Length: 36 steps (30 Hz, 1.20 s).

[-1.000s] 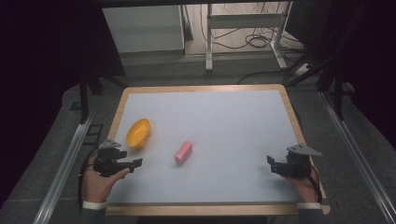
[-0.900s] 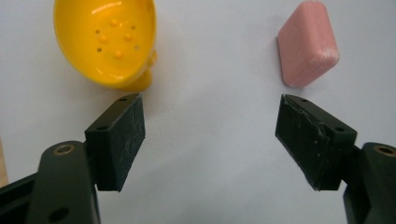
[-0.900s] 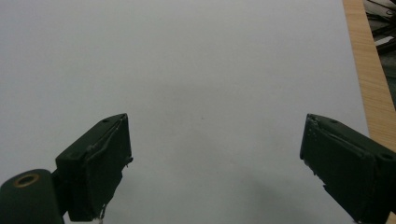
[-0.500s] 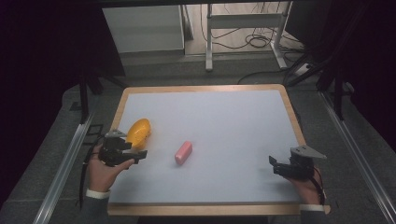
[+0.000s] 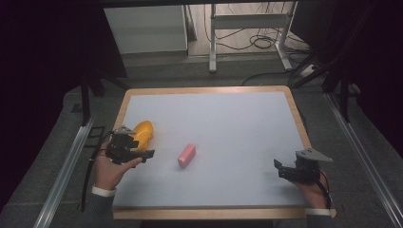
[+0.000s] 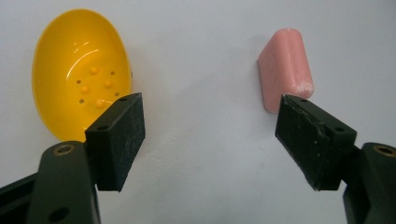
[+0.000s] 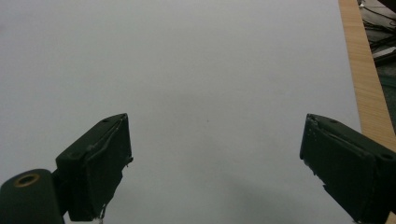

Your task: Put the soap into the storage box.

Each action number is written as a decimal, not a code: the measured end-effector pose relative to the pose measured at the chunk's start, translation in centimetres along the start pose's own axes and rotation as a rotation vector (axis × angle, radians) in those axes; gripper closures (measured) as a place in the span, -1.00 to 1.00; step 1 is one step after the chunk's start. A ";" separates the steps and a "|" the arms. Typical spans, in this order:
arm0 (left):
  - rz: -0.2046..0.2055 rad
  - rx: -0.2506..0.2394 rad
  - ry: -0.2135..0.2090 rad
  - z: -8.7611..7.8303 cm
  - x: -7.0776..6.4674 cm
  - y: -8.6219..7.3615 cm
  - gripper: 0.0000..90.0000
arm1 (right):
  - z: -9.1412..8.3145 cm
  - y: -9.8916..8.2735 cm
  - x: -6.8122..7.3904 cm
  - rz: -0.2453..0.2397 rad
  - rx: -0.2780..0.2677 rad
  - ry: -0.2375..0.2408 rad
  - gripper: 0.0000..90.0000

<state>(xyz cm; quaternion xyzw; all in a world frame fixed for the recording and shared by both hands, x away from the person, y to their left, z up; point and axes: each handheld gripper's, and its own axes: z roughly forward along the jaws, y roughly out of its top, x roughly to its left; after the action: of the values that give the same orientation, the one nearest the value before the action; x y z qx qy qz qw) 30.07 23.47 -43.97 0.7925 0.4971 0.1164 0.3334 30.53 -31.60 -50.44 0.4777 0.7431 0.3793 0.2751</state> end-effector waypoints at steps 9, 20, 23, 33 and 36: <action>0.029 0.029 0.005 0.1 -0.5 1.2 -0.45 | 0.1 0.0 0.0 0.001 0.004 -0.003 -0.81; 0.046 0.075 0.014 1.3 -1.1 2.4 -0.45 | 0.3 0.0 0.1 -0.005 0.013 -0.004 -0.81; 0.049 0.081 0.013 1.4 -1.3 2.5 -0.45 | 0.3 0.0 0.1 -0.006 0.013 -0.003 -0.81; 0.079 0.108 0.001 2.4 -2.3 3.3 -0.45 | 0.2 0.0 0.2 -0.011 0.006 0.005 -0.81; 0.089 0.104 0.001 2.9 -2.7 3.7 -0.45 | 0.2 0.0 0.1 -0.014 0.007 0.001 -0.81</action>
<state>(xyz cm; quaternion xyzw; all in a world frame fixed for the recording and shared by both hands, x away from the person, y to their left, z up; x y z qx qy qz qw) 32.84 18.90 -43.36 0.8301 0.4670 0.1056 0.2860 30.68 -31.42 -50.59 0.4734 0.7480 0.3750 0.2753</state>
